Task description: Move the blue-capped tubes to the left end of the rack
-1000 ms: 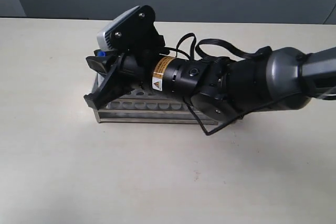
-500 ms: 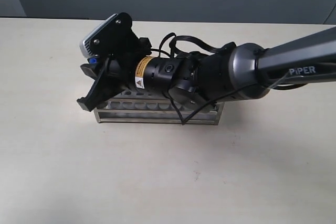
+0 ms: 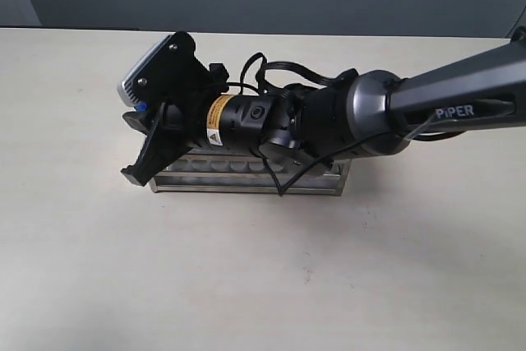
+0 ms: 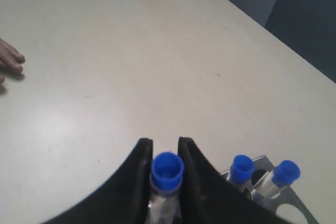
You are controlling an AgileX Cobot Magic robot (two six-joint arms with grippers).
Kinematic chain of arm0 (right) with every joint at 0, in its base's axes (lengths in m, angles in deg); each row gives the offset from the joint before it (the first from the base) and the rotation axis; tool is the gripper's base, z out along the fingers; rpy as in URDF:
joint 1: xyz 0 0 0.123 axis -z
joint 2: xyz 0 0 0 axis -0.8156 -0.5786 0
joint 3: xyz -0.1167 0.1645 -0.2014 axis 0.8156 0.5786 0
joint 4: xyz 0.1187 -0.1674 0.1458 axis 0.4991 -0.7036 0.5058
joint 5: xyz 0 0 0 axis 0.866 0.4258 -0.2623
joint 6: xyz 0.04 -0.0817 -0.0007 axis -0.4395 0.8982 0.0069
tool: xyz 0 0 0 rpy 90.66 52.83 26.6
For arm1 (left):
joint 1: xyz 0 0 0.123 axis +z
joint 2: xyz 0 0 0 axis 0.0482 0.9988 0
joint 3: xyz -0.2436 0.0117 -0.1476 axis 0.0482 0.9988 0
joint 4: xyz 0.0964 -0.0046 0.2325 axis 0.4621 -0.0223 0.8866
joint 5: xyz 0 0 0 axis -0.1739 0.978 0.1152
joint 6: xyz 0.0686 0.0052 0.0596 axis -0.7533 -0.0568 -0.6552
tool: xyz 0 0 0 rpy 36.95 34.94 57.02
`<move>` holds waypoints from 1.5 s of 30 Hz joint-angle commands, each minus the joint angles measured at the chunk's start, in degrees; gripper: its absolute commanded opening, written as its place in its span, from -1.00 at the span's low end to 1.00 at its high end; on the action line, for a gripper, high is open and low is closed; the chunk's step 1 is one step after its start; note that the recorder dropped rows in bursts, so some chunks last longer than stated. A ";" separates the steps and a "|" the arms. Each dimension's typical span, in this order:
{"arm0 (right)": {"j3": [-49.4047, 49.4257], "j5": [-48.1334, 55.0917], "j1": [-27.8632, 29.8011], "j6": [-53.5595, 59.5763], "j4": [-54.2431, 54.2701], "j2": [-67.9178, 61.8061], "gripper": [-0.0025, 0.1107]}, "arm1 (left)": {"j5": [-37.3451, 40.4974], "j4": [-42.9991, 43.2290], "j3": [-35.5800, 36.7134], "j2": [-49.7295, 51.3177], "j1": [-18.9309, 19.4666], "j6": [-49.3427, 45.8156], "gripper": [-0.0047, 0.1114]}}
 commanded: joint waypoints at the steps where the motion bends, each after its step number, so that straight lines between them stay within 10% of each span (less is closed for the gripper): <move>1: -0.42 2.11 0.12 -0.38 -1.16 0.06 -0.37 | -0.09 0.12 -0.18 -0.30 -0.15 0.00 -0.90; 13: -0.42 5.18 0.61 1.01 5.55 8.50 -0.35 | -0.09 0.12 -0.18 -0.30 -0.15 0.00 -0.90; 17: -0.32 8.65 3.49 5.81 11.85 17.11 -0.91 | -0.09 0.12 -0.18 -0.30 -0.15 0.00 -0.90; 21: 0.30 25.64 10.97 6.39 11.91 26.99 -0.96 | -0.09 0.12 -0.18 -0.30 -0.15 0.00 -0.90; 34: 39.73 30.29 33.40 6.02 19.68 72.57 -0.96 | -0.09 0.12 -0.18 -0.30 -0.15 0.00 -0.90; 39: 44.45 52.97 34.22 6.17 19.18 85.23 -0.96 | -0.09 0.12 -0.18 -0.30 -0.15 0.00 -0.90; 45: 45.68 46.34 34.62 6.12 18.46 93.15 -0.96 | -0.09 0.12 -0.18 -0.30 -0.15 0.00 -0.90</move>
